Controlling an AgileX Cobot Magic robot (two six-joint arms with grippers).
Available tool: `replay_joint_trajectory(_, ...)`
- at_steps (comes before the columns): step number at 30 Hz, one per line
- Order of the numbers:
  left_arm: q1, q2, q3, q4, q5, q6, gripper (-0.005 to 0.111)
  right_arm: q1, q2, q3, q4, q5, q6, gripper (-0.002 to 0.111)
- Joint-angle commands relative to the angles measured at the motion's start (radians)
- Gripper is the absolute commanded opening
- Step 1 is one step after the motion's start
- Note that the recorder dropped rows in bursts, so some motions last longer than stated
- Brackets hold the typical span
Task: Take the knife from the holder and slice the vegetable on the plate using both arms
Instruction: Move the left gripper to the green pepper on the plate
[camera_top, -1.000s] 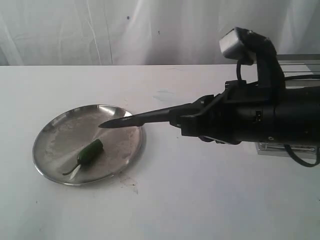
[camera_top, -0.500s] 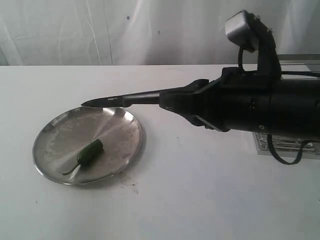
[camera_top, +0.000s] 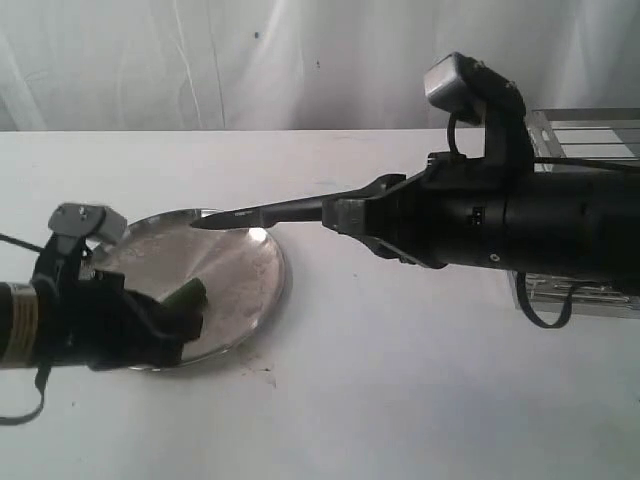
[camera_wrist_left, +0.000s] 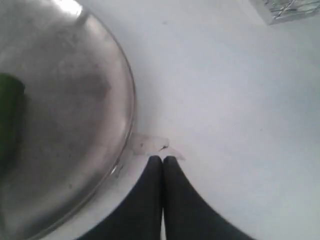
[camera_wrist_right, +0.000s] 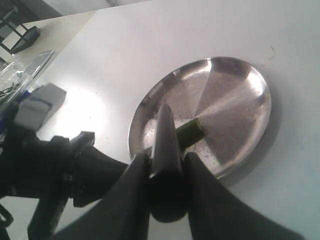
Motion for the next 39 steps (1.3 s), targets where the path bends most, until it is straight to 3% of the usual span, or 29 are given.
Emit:
replay_joint_trajectory(1, -0.097, 0.004, 0.052, -0.344, 0.443, 0.186, 0.000, -0.001, 0.003, -0.007, 0.010, 0.005, -0.054, 0.000)
replay_joint_trajectory(2, -0.105, 0.004, 0.026, -0.437, 0.706, 0.299, 0.000, -0.001, 0.003, -0.007, 0.010, 0.005, -0.054, 0.000)
replay_joint_trajectory(4, -0.105, 0.008, -0.008, -0.419, 0.924, 0.395, 0.000, -0.001, 0.003, -0.007, 0.010, -0.001, -0.054, 0.000)
replay_joint_trajectory(6, -0.124, 0.008, -0.004, -0.428, 0.842, 0.421, 0.000, -0.001, 0.003, -0.007, 0.010, -0.002, -0.059, 0.000)
replay_joint_trajectory(8, -0.196, 0.008, 0.024, -0.426, 0.669, 0.465, 0.000, -0.001, 0.003, -0.007, 0.010, -0.004, -0.059, 0.000)
replay_joint_trajectory(11, -0.276, 0.008, 0.058, -0.433, 0.392, 0.273, 0.000, -0.001, 0.003, -0.007, 0.010, -0.002, -0.069, 0.000)
replay_joint_trajectory(13, -0.278, 0.019, 0.065, -0.554, 0.130, 0.255, 0.000, -0.001, 0.003, -0.007, 0.010, 0.001, -0.074, 0.000)
replay_joint_trajectory(15, -0.278, 0.043, 0.065, -0.690, 0.025, 0.293, 0.000, -0.001, 0.003, -0.007, 0.010, 0.010, -0.074, 0.000)
replay_joint_trajectory(18, -0.278, 0.091, 0.065, -0.829, -0.051, 0.323, 0.000, -0.001, 0.003, -0.005, 0.010, 0.039, -0.076, 0.000)
replay_joint_trajectory(25, -0.278, 0.183, 0.065, -0.889, -0.362, 0.318, 0.000, -0.001, 0.029, -0.004, 0.010, 0.060, -0.075, 0.000)
replay_joint_trajectory(39, -0.276, 0.212, 0.065, -1.023, -0.525, 0.328, 0.000, -0.001, 0.141, -0.004, -0.035, 0.144, -0.076, 0.000)
